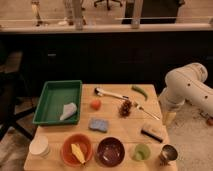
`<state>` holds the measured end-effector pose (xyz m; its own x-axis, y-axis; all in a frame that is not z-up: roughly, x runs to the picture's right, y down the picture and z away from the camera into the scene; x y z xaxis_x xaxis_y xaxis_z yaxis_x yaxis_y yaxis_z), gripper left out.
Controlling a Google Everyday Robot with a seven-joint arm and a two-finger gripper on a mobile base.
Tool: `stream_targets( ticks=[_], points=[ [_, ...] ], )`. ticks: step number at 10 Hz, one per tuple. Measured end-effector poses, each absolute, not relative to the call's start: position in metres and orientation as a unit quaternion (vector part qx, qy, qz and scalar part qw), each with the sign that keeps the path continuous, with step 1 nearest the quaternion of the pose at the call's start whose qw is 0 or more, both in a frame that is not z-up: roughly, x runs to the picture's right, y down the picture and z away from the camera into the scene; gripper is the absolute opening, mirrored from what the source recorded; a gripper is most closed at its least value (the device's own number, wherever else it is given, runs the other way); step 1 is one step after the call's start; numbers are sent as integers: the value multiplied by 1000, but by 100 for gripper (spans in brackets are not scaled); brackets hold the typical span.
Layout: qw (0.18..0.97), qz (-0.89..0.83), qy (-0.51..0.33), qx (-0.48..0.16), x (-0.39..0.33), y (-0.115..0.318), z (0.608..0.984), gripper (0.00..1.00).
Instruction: Place eraser in paper cup
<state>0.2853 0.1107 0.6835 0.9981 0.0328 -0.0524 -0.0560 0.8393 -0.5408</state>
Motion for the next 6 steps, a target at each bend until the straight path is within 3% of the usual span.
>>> stream_targets(
  ticks=[4,6],
  points=[
    [957,125,22,-263,292,114,699,80],
    [948,202,-18,-245,300,131,723,80]
  ],
)
